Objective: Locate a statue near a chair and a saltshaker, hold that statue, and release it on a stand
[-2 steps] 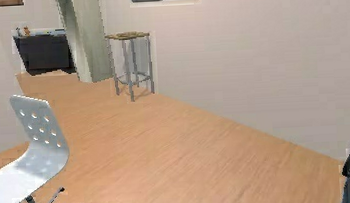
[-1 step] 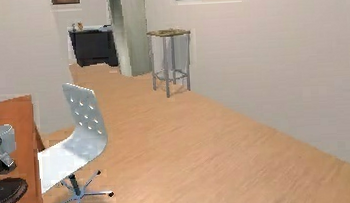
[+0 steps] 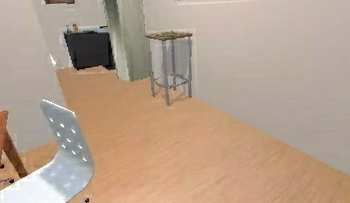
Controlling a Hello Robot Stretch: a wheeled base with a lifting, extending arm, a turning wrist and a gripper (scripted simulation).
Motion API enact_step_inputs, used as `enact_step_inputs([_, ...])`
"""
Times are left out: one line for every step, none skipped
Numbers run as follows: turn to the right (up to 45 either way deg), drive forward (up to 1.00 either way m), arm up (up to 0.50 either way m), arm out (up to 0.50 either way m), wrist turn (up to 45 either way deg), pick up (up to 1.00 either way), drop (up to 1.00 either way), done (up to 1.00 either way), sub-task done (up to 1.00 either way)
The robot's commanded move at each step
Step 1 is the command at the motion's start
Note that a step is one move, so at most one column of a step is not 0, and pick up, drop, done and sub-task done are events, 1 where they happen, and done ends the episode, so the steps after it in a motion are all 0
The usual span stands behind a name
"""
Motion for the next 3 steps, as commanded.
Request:
enact_step_inputs([-45.0,0.0,0.0,0.0,0.0,0.0,0.0,0.0,0.0])
enact_step_inputs([-45.0,0.0,0.0,0.0,0.0,0.0,0.0,0.0,0.0])
enact_step_inputs([-45.0,0.0,0.0,0.0,0.0,0.0,0.0,0.0,0.0])
